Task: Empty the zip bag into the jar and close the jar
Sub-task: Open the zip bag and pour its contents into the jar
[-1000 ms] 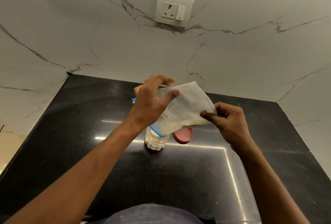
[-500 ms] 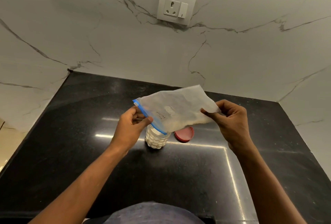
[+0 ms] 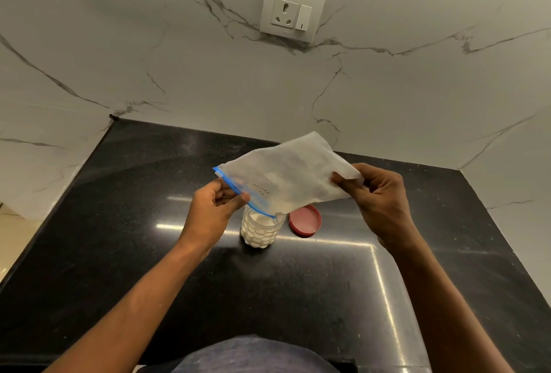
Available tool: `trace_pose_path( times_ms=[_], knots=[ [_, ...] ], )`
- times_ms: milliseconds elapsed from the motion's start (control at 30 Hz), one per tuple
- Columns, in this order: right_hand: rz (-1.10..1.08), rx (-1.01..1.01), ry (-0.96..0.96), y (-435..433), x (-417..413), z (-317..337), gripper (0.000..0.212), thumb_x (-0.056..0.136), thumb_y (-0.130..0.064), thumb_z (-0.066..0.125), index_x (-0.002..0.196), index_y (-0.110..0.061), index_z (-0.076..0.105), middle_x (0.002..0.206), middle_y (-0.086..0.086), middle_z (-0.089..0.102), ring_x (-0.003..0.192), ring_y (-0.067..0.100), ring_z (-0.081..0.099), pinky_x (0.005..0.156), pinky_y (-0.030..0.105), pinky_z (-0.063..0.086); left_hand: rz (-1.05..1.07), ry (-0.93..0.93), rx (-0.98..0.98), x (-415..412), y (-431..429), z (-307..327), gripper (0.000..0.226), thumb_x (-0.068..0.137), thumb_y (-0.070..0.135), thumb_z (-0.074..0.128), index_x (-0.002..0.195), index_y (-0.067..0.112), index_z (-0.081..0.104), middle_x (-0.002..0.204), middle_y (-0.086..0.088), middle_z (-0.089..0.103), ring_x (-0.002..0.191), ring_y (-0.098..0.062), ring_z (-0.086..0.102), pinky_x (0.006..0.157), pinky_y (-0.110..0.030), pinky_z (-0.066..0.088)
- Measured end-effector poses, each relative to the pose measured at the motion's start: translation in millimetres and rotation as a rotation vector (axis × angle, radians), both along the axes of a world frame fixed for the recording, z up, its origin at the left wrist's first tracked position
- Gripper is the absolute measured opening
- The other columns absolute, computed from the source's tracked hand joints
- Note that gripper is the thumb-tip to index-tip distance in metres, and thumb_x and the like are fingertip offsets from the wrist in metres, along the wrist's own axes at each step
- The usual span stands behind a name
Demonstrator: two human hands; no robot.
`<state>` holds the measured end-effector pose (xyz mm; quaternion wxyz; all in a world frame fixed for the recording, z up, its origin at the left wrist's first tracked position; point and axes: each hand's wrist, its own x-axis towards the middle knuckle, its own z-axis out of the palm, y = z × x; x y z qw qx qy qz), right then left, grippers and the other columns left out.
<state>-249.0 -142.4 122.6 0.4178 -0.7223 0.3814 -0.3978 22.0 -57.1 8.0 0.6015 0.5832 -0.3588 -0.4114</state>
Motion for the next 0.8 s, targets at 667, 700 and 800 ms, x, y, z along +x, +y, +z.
trace_pose_path(
  times_ms=[667, 700, 800],
  knots=[
    [0.004, -0.142, -0.021, 2.5, 6.4, 8.3, 0.019, 0.089, -0.014, 0.079, 0.101, -0.029, 0.079, 0.100, -0.008, 0.081, 0.091, 0.020, 0.078, 0.081, 0.029, 0.064, 0.029, 0.100, -0.025, -0.8, 1.8, -7.2, 0.025, 0.089, 0.010, 0.082, 0.111, 0.020, 0.076, 0.104, 0.006, 0.084, 0.100, -0.009, 0.079, 0.083, -0.016, 0.061],
    [-0.030, -0.156, -0.030, 2.2, 5.8, 8.0, 0.016, 0.087, -0.017, 0.080, 0.097, -0.029, 0.079, 0.097, -0.007, 0.080, 0.084, 0.023, 0.077, 0.077, 0.032, 0.065, 0.033, 0.104, -0.026, -0.7, 1.9, -7.4, 0.025, 0.089, 0.009, 0.082, 0.111, 0.019, 0.076, 0.104, 0.004, 0.084, 0.100, -0.010, 0.079, 0.082, -0.016, 0.061],
    [-0.095, -0.154, -0.047, 0.6, 7.4, 6.0, 0.012, 0.090, -0.015, 0.081, 0.097, -0.025, 0.080, 0.092, -0.004, 0.081, 0.076, 0.026, 0.075, 0.070, 0.034, 0.062, 0.033, 0.120, -0.019, -2.1, 1.9, -6.8, 0.025, 0.090, 0.010, 0.082, 0.113, 0.017, 0.076, 0.105, 0.003, 0.084, 0.101, -0.009, 0.079, 0.079, -0.013, 0.059]
  ],
)
